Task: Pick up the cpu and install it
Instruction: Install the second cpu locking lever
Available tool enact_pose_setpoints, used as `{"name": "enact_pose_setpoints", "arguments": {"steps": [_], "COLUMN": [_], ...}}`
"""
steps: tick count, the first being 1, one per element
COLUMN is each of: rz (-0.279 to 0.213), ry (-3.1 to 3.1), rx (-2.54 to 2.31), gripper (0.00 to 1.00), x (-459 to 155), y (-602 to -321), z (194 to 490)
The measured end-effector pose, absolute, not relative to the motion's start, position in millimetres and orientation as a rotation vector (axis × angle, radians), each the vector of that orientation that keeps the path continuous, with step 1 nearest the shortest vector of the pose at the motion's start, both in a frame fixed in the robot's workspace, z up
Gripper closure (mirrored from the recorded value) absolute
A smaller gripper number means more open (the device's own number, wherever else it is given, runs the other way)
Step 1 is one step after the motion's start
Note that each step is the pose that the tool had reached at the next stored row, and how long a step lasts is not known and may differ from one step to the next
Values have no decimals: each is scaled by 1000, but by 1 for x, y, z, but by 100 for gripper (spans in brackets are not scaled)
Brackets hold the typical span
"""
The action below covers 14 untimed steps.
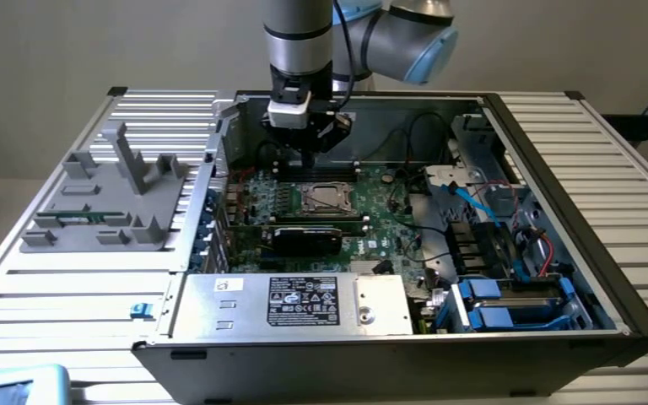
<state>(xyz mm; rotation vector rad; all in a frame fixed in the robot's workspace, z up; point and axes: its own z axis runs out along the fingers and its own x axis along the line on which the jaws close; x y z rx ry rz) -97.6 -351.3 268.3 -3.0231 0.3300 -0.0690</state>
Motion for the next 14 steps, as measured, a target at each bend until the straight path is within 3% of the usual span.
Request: {"name": "enact_pose_setpoints", "arguments": {"steps": [14], "rz": [-30], "ry": [324], "rx": [-2926], "gripper": [89], "x": [-95], "y": [-378], "z": [268]}}
